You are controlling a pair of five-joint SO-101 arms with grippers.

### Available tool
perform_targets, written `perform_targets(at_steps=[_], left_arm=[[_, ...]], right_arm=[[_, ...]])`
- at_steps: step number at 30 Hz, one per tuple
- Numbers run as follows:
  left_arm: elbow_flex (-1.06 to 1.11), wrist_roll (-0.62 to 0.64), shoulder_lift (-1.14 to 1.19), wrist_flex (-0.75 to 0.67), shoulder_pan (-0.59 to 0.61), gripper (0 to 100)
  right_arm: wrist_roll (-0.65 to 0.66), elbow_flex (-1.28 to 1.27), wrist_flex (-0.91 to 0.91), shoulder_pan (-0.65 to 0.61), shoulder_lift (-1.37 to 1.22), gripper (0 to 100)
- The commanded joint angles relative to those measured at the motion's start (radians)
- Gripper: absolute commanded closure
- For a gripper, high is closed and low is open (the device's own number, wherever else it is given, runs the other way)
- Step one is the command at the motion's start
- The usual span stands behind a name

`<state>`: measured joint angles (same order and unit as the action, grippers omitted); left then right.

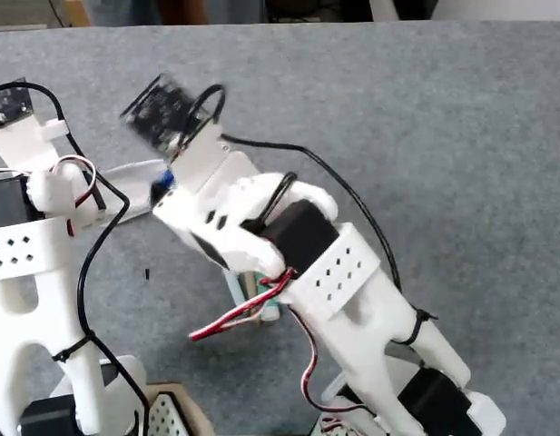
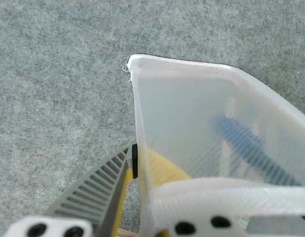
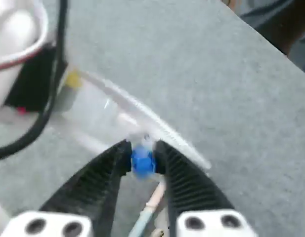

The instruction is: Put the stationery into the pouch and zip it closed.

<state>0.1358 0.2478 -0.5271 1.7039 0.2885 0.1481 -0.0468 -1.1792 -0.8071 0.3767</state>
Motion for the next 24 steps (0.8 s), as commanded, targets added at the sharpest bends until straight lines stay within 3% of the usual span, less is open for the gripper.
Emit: perform_targets(at_steps=[1, 5, 12, 24], left_arm=[[-0.002, 0.002, -0.002, -0.018, 0.015, 97], [-0.002, 0.002, -0.002, -0.018, 0.015, 97], [-0.002, 0.002, -0.002, -0.018, 0.015, 97], [-0.002, 0.000, -0.002, -0.018, 0.015, 97]], right_arm=[[0.020, 0.048, -0.029, -0.021, 0.028, 75.0], [0.020, 0.125, -0.083, -0.021, 0.028, 66.8], [0.017, 0.228, -0.170, 0.025, 0.028, 65.8], [0.011, 0.127, -0.227, 0.419, 0.088, 65.9]])
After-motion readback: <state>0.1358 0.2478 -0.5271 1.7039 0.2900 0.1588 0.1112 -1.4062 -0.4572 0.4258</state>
